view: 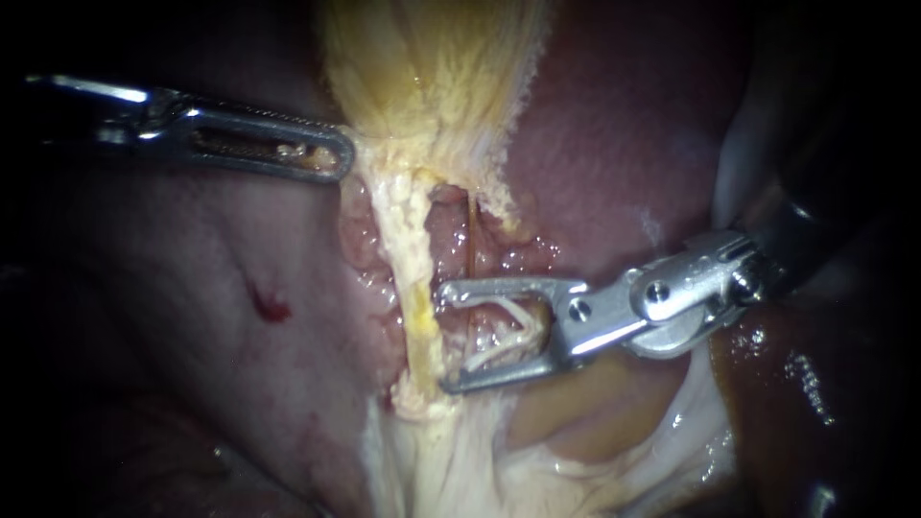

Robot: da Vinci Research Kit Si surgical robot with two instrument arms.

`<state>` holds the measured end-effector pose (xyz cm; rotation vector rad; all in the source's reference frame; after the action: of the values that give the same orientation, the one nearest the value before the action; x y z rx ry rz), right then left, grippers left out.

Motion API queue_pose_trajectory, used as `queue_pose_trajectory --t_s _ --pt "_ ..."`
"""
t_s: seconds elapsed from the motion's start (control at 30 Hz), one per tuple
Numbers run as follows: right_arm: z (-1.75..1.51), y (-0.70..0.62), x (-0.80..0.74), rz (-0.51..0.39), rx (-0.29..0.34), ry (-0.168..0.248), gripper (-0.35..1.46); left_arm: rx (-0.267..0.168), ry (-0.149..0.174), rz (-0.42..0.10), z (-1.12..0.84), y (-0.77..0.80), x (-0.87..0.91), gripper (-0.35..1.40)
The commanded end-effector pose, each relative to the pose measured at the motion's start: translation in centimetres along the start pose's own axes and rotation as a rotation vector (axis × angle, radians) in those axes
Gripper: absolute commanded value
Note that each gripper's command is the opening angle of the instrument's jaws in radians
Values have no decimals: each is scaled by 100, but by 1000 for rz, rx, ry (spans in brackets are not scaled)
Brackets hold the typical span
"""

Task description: Clipping first clip left tube

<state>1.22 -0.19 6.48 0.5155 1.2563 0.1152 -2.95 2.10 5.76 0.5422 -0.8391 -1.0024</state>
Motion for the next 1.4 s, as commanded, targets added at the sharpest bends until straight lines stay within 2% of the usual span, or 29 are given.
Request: queue_pose_trajectory --t_s 0.03,0.43,0.63,0.93,1.17,1.4 --pt "0 1 -4 8 -1 0 50 0 0 0 0 0 0 -35" --pt "16 16 -44 69 15 -6 50 -1 0 -1 0 -1 0 -35" --pt "18 23 -56 89 19 -8 50 -2 -1 -1 0 -3 0 -35" --pt "22 29 -59 91 40 -8 50 -2 -1 -1 0 -4 0 -35" --pt "34 29 -53 93 86 -10 50 -2 -1 -2 1 -4 0 -35" --pt "47 25 -44 80 122 26 50 -2 -1 -2 1 -4 0 -35"
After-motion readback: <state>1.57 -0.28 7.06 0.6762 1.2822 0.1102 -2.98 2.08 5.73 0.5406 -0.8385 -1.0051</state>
